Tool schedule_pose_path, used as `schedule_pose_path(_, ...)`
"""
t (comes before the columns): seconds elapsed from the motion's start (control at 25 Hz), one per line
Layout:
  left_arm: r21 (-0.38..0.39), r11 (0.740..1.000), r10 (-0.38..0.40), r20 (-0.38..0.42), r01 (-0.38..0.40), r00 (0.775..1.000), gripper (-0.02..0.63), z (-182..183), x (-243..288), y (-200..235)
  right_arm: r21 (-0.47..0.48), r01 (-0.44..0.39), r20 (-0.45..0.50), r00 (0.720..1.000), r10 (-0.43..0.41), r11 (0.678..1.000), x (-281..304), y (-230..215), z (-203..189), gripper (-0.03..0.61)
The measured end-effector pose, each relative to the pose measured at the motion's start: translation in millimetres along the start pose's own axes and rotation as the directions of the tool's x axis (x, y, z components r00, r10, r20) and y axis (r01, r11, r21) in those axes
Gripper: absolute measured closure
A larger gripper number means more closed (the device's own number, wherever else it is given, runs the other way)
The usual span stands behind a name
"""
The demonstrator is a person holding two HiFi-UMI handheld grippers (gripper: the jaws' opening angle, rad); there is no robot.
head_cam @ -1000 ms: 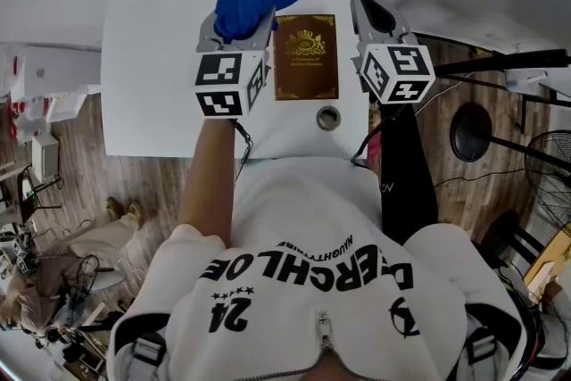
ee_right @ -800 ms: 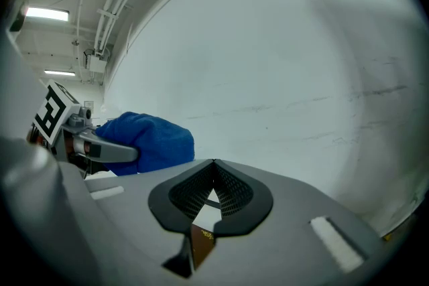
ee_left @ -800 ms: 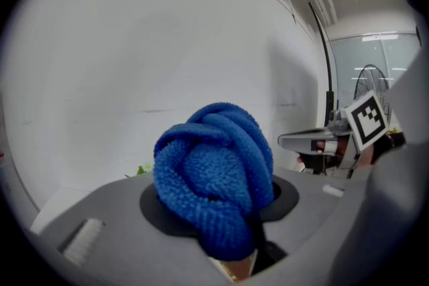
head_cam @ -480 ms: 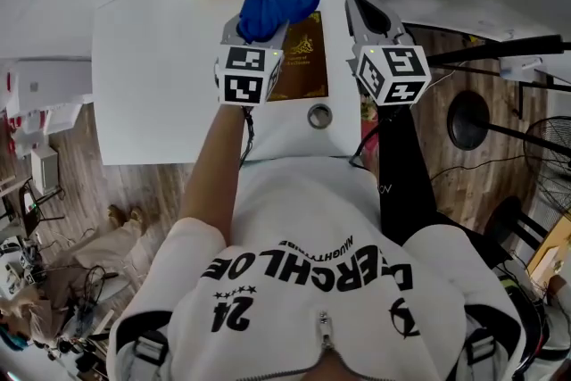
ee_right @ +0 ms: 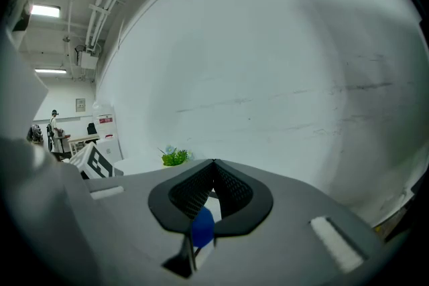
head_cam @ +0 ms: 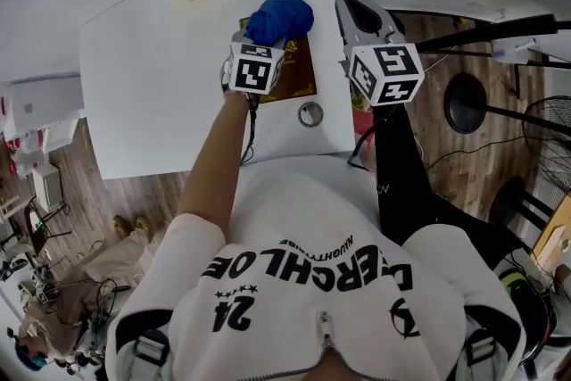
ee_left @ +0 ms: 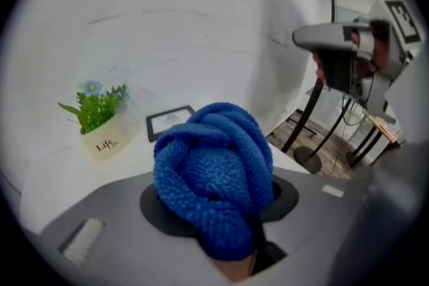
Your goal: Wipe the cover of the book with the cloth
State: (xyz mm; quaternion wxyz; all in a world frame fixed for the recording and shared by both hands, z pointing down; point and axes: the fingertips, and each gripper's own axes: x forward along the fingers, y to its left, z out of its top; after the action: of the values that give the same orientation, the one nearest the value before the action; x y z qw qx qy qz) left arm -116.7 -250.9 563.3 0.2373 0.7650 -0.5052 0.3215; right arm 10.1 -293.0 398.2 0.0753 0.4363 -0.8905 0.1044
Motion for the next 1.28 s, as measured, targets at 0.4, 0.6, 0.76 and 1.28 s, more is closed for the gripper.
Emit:
schedule_pose_path(0.4, -0.029, 1.000, 0.003, -0.068, -0.005, 0.998, 0.374, -27, 5, 3, -0.011, -0.021, -0.006, 1.000, 0.021, 1.000, 3, 5, 1, 0.577)
schedule_pose_path(0.6, -0.080, 0.994, 0.062, -0.078, -0.068, 0.995, 0.374, -49, -10, 32, -0.022, -0.052, -0.008, 0.999, 0.052, 0.998, 12, 18, 3, 0.577)
schedule_pose_path(0.76, -0.144, 0.982, 0.111, -0.088, -0.122, 0.990, 0.374, -66, -25, 56, -0.029, -0.077, -0.011, 0.997, 0.076, 0.997, 19, 29, 2, 0.577)
schedule_pose_path(1.28, -0.168, 0.967, 0.185, -0.056, -0.192, 0.981, 0.374, -68, -46, 73, -0.036, -0.100, -0.010, 0.995, 0.100, 0.994, 24, 43, 4, 0.575)
